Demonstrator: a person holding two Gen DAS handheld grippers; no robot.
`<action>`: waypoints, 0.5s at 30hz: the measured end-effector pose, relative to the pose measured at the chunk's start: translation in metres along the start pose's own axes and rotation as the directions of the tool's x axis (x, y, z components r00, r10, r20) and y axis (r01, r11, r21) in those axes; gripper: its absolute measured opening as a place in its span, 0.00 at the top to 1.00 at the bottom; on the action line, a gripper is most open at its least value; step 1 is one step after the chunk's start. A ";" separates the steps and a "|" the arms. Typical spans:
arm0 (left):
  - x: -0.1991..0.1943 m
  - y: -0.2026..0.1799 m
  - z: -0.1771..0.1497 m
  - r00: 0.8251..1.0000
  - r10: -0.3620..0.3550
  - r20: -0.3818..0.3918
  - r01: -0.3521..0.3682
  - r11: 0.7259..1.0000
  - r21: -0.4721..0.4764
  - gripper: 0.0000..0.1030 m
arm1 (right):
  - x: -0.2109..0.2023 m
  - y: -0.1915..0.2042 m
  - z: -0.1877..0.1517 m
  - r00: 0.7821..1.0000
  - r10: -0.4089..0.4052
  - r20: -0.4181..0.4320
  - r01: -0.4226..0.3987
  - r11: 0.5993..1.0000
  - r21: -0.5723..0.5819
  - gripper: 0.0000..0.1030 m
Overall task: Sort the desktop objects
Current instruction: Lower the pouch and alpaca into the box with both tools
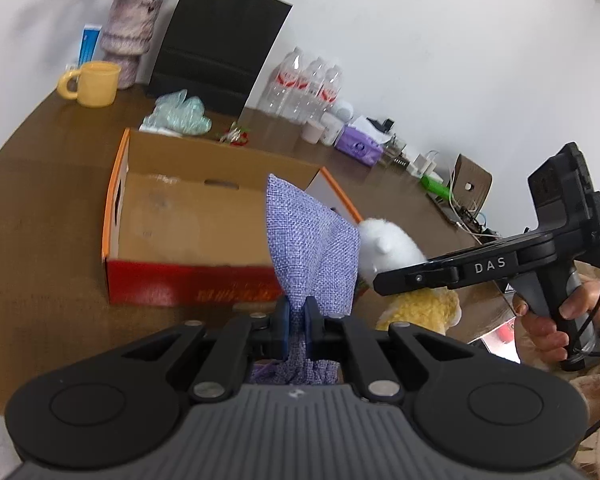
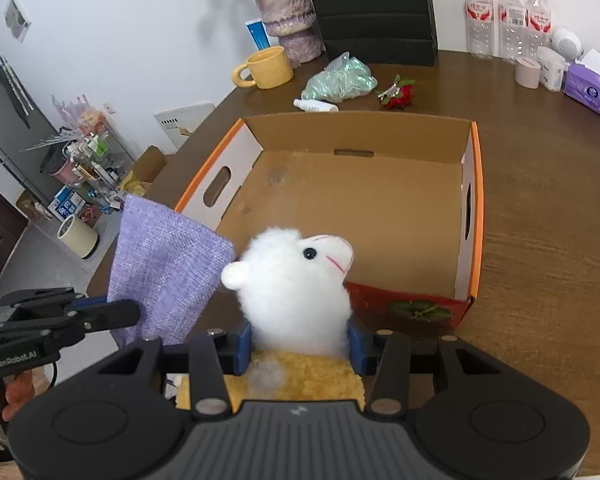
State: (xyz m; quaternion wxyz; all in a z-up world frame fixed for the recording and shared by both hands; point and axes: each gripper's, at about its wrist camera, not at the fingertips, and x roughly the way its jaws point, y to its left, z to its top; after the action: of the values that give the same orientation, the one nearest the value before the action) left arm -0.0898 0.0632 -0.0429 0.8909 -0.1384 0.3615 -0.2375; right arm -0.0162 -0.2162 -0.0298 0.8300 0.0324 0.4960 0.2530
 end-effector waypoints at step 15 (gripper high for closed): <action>0.003 0.009 -0.011 0.999 0.006 -0.045 -0.007 1.000 -0.025 0.94 | 0.014 -0.002 -0.019 1.000 -0.009 -0.028 0.010 1.000 0.027 0.57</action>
State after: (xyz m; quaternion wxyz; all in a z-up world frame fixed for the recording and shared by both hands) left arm -0.0933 0.0683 -0.0559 0.8815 -0.1432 0.3850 -0.2329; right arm -0.0262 -0.2150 -0.0511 0.8236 0.0378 0.5112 0.2428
